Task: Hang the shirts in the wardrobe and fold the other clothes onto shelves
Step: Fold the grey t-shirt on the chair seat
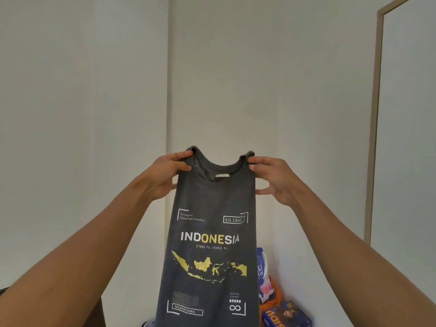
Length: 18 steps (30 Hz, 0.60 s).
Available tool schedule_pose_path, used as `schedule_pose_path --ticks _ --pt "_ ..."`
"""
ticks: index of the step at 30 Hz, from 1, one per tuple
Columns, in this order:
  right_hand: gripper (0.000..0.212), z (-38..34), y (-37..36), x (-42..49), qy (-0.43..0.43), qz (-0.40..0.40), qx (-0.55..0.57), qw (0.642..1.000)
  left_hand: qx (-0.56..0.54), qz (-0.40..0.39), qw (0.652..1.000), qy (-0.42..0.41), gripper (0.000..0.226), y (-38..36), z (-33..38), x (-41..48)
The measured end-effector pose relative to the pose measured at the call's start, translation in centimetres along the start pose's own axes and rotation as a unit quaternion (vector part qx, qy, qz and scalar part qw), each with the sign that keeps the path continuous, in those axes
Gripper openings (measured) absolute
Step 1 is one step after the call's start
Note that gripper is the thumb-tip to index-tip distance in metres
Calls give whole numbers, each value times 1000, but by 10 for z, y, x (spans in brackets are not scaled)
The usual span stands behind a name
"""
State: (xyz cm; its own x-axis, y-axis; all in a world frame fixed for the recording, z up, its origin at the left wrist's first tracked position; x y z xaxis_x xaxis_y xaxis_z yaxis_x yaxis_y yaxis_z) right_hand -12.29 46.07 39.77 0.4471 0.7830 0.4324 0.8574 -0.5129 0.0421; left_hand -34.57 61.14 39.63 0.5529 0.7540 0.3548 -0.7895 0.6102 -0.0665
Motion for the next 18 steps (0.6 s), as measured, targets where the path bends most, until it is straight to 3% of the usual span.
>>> schedule_pose_path --ticks 3,6,10,18 --pt "20 10 -5 -1 -25 -18 17 999 57 -4 996 68 36 12 -17 2" --pt "15 20 -17 0 -49 -20 141 989 -61 -17 995 80 29 10 -26 0" --pt "20 34 -30 5 -76 2 253 965 -122 -15 990 69 28 11 -35 -4" --pt "30 64 -63 6 -102 -59 236 964 -46 -16 997 64 28 37 -54 -31"
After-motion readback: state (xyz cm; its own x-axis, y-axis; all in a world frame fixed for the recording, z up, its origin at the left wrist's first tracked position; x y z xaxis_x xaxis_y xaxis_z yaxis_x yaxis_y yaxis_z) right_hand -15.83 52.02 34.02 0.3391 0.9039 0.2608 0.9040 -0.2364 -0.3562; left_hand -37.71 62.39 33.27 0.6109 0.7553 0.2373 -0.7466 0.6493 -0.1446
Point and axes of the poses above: each hand's wrist, its own x-axis towards the middle knuckle, its own y-axis out of the back of the hand, z = x × y, the point moved 9 cm from there along x, towards the middle knuckle
